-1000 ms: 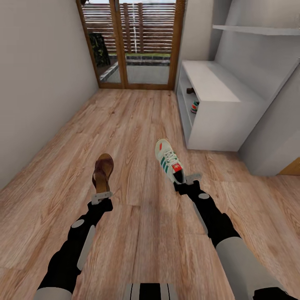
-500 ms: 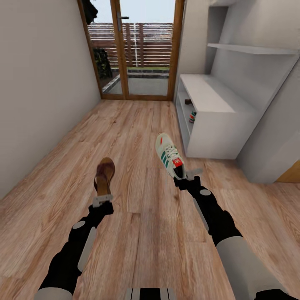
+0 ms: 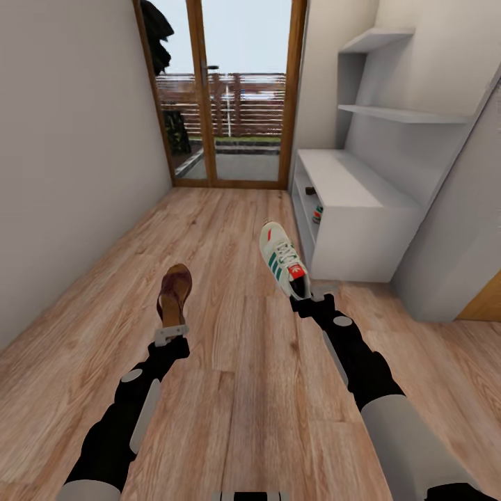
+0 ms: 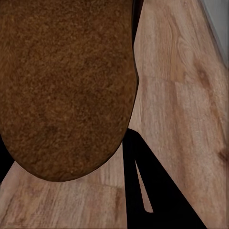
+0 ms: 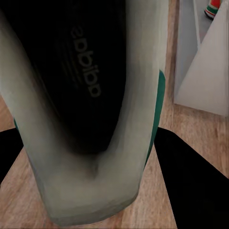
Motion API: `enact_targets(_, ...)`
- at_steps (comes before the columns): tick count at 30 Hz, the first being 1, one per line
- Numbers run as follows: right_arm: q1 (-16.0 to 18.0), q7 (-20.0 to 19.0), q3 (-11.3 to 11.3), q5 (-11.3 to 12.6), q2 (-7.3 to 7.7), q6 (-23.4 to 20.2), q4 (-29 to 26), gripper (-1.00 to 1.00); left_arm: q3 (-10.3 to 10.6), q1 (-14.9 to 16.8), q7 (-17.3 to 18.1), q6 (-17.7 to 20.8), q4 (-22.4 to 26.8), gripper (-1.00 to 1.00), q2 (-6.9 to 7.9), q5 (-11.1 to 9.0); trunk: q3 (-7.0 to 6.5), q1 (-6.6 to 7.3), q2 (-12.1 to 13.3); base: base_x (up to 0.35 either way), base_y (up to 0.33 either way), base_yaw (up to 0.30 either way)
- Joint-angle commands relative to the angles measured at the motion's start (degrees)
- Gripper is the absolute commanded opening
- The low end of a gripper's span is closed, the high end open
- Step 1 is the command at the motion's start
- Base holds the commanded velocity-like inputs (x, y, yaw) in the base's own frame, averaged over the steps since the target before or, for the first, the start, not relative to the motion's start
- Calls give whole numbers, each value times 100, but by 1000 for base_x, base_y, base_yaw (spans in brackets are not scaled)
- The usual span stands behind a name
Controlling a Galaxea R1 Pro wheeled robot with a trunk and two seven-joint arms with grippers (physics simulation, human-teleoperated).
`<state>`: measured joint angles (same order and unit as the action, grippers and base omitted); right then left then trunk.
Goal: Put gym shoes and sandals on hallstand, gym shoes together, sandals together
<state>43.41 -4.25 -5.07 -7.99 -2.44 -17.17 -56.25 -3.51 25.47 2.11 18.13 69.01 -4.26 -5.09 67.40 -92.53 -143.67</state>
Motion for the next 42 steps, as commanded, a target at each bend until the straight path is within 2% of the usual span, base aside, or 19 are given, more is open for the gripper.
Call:
enact_targets(1, 1, -23, 6, -62, -2, -32, -9, -100, -14, 2, 26, 42, 7, -100, -5, -36, -27, 3, 0, 0, 0, 0)
enact_targets(8, 1, -23, 6, -62, -1, -32, -9, -100, -12, 2, 26, 42, 7, -100, -7, -36, -248, 21, 9, 0, 0, 0)
enact_targets(27, 1, -23, 6, -62, 3, -31, 0, -100, -13, 2, 26, 33, 9, -100, -14, -36, -419, 21, 9, 4, 5, 0)
enact_targets(42, 1, -23, 6, -62, 3, -26, 0, -100, -11, 2, 26, 33, 8, -100, -14, -42, -430, 21, 9, 186, 249, 0)
